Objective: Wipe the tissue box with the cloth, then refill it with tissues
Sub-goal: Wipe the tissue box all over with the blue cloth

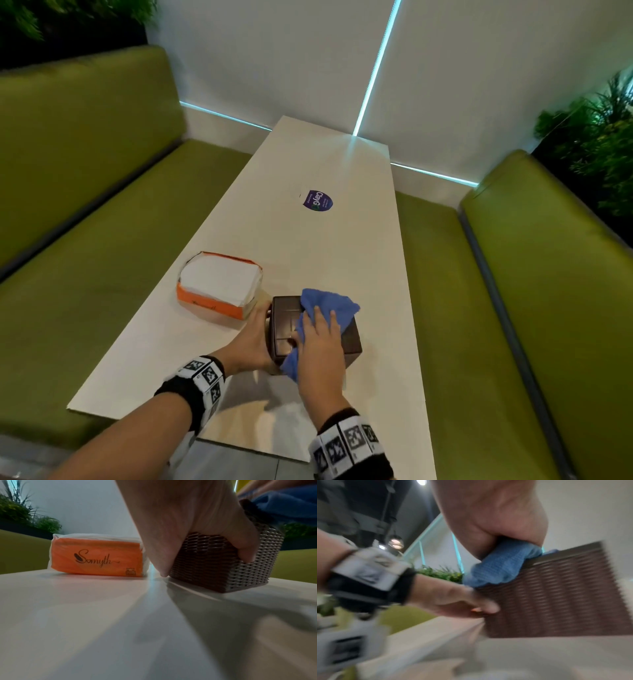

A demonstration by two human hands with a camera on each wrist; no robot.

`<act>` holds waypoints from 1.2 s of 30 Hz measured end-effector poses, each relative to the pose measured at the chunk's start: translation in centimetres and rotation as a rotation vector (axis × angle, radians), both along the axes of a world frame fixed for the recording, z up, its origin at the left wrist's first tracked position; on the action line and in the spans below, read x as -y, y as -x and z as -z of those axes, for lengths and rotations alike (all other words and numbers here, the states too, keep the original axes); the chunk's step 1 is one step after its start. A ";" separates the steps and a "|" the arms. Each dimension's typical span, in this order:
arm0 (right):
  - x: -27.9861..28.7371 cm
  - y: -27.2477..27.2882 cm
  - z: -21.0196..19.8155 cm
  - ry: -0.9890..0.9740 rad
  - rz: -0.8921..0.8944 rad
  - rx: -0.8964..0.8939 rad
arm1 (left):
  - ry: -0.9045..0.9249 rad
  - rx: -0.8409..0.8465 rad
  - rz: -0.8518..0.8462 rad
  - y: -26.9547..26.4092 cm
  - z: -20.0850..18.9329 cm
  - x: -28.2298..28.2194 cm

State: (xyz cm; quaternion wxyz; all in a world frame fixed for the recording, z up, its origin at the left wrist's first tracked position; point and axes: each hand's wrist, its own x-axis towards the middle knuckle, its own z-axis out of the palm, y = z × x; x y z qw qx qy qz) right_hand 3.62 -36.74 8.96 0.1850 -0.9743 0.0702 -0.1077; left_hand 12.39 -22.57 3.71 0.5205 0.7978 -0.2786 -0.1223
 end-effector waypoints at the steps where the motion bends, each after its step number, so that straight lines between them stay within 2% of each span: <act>1: -1.9 0.2 0.1 0.012 -0.076 -0.007 | -0.014 0.033 0.003 -0.1 0.3 -0.3; 3: -3.8 0.0 -0.3 0.056 -0.213 -0.016 | -0.065 0.093 0.031 -0.7 1.3 -0.8; 6: -1.4 -1.9 -1.5 0.043 -0.214 0.017 | -0.041 -0.052 0.018 -0.3 0.3 -0.5; 7: 0.6 -2.2 -1.3 0.026 -0.177 0.017 | -0.030 -0.039 0.004 -0.4 0.4 -0.3; 10: 6.8 -2.0 -1.6 -0.222 -0.052 -0.060 | -0.066 -0.088 0.000 -0.2 -0.1 -0.1; 12: 9.9 -1.6 -2.4 -0.395 0.113 -0.026 | -0.076 -0.110 0.021 -0.4 0.1 -0.3; 14: 12.1 -1.1 -3.3 -0.440 0.175 0.028 | -0.091 -0.142 0.039 -0.7 0.3 -0.6; 16: 13.6 -0.8 -4.1 -0.421 0.158 0.067 | -0.108 -0.158 0.053 -1.1 0.3 -0.8; 19: 15.4 -0.9 -2.5 -0.248 0.114 0.038 | -0.079 -0.158 0.080 -1.5 0.1 -1.0; 21: 15.6 -0.9 -0.4 -0.137 0.049 -0.083 | -0.069 -0.149 0.079 -1.7 0.0 -1.0; 25: 15.3 -0.2 2.6 0.073 -0.108 -0.451 | -0.105 -0.149 0.098 -2.1 -0.3 -1.1; 27: 14.9 -0.3 1.6 0.020 -0.047 -0.434 | -0.117 -0.158 0.106 -2.2 -0.6 -1.1; 29: 14.6 -0.7 -0.6 -0.219 0.062 -0.268 | -0.123 -0.162 0.104 -2.4 -0.8 -1.0; 31: 14.1 -1.1 -2.8 -0.361 -0.005 -0.250 | -0.143 -0.169 0.109 -2.7 -1.0 -0.8; 32: 13.6 -1.3 -3.7 -0.326 -0.095 -0.311 | -0.158 -0.171 0.112 -2.9 -1.1 -0.8; 34: 12.4 -1.9 -4.8 -0.119 -0.251 -0.447 | -0.189 -0.170 0.124 -3.2 -1.6 -0.6; 36: 11.7 -2.8 -4.9 0.053 -0.326 -0.527 | -0.215 -0.164 0.138 -3.5 -2.0 -0.4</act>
